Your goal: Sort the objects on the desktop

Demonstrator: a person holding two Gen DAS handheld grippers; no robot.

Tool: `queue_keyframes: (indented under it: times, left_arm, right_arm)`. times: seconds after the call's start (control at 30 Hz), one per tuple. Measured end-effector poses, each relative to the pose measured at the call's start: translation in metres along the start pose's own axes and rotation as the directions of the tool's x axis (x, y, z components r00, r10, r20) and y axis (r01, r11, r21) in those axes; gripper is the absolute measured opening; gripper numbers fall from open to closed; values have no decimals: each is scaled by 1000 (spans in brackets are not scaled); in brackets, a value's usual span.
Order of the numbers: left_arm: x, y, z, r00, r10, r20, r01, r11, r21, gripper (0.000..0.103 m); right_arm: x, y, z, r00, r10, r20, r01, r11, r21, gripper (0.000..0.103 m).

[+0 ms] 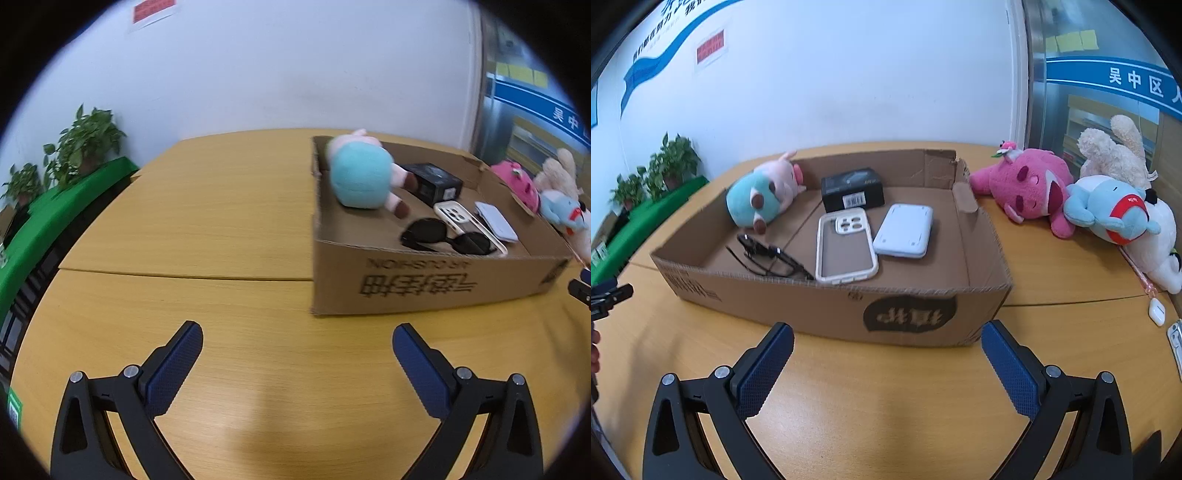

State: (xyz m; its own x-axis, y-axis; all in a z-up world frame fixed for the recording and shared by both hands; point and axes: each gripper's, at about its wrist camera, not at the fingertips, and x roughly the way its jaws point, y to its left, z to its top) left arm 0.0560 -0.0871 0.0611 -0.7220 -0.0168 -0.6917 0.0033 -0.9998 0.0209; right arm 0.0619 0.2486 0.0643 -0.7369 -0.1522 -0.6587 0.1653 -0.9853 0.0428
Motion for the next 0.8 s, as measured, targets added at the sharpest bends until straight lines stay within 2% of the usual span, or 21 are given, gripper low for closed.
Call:
queue_keyframes:
  times: [0.13,0.27,0.43,0.5,0.63,0.73,0.8]
  left_arm:
    - [-2,4,-1,999,-38,16,38,999,-38,102]
    - [0,15,0,999,-19,27,20,998,-64,102]
    - [0,33,-1,1000,-9,8,9,1000,-3,102]
    - [5,44,-4,999,-38,-20,39,999,18,102]
    - [26,97,-21,991,-80,-110,80,997,-1,102]
    - [42,139,-38,984,-71,-166,78,996,36,102]
    - [53,162,-49,976,-65,-206,80,995,66,103]
  right_arm:
    - [-2,14,-4,1000,-11,16,12,999,-50,103]
    - [-6,13,-1,1000,-2,20,3,998,-62,103]
    - [0,4,-4,1000,-1,-9,1,998,-70,103]
    - [3,-4,-6,999,25,-25,-26,998,-61,103]
    - [8,-44,-11,993,103,-62,-106,993,-52,103]
    - [18,-93,-15,991,79,-108,-89,992,-91,103]
    - [29,-130,-18,982,114,-148,-129,987,-94,103]
